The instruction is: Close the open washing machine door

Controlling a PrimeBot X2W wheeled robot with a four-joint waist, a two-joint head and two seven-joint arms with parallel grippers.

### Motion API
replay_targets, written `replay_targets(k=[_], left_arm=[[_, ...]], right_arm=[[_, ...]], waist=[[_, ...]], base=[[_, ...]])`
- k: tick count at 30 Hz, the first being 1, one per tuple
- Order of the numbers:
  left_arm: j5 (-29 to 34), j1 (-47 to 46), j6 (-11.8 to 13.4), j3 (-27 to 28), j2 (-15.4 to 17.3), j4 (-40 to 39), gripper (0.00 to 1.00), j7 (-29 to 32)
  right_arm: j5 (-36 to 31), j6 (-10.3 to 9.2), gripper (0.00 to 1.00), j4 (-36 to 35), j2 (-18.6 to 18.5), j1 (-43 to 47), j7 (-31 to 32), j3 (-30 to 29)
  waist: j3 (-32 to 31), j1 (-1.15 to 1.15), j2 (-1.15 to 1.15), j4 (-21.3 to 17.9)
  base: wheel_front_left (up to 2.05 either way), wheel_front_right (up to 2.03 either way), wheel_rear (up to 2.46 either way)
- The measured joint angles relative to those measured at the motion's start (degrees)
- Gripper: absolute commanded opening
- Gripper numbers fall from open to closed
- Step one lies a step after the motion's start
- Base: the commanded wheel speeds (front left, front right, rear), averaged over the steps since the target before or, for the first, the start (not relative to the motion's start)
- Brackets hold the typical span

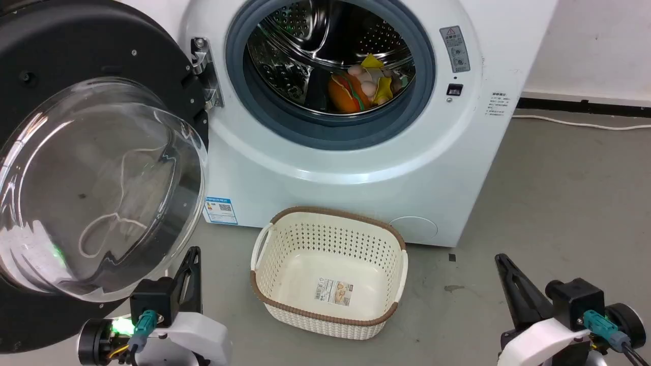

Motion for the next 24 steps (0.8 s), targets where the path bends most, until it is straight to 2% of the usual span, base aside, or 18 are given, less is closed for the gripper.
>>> replay_targets(k=[24], left_arm=[[0.0,0.0,0.0,0.0,0.0,0.0,0.00,0.0]], right_arm=[[0.0,0.00,0.00,0.0,0.0,0.0,0.0,0.0]], waist=[[0.0,0.00,0.00,0.0]], base=[[0.00,0.00,0.00]])
